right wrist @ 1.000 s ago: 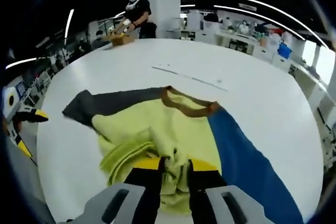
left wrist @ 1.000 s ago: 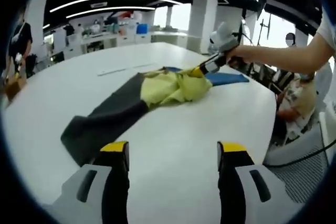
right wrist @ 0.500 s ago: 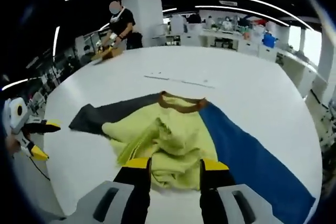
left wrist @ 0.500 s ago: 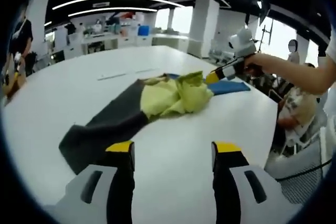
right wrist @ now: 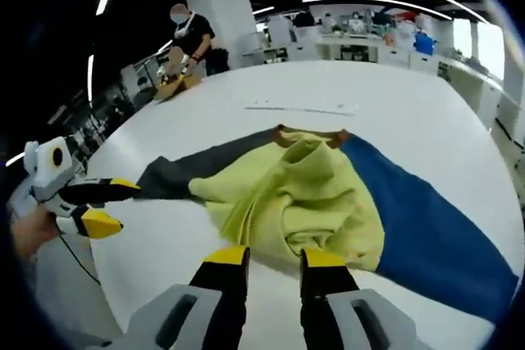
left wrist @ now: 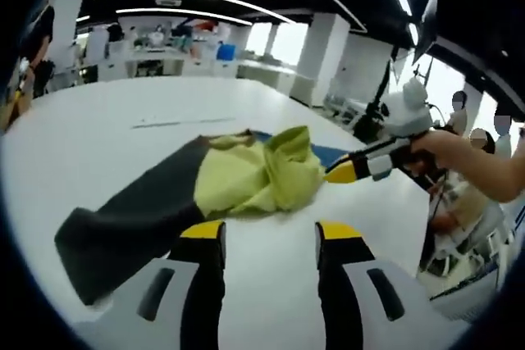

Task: Fold the garment on the visible template until the final outline fits inside the template.

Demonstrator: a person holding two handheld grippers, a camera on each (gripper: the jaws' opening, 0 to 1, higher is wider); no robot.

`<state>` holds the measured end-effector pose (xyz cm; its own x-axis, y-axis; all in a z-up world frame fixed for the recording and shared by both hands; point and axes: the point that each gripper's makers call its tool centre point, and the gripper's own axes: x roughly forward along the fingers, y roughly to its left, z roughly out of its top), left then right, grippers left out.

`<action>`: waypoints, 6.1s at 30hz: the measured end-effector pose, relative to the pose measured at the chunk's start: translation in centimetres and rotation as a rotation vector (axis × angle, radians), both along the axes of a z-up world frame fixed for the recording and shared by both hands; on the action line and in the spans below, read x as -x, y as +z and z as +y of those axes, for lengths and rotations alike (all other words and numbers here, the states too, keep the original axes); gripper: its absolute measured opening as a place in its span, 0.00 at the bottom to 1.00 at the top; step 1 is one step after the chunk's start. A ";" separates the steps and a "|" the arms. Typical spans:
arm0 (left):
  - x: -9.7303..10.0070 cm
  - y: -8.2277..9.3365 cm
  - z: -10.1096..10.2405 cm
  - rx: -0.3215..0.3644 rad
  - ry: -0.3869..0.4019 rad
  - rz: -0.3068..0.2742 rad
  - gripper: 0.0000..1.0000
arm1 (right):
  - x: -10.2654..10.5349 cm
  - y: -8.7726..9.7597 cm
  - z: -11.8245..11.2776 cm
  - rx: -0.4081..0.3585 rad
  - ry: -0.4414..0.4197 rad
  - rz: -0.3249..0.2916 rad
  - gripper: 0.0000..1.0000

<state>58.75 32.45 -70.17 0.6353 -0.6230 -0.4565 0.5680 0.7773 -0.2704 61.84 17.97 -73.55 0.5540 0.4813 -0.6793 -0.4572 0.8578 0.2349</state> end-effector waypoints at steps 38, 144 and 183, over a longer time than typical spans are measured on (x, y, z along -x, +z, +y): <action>-4.8 -5.3 -6.3 0.066 0.004 0.138 0.16 | 0.0 -2.1 2.5 -0.156 -0.056 0.079 0.00; 7.4 1.3 5.6 -0.056 0.025 0.126 0.00 | 9.1 2.3 -9.2 -0.011 -0.080 0.019 0.00; 12.4 -1.2 8.3 -0.088 0.086 0.188 0.00 | 13.8 1.8 -12.9 0.068 -0.129 0.031 0.00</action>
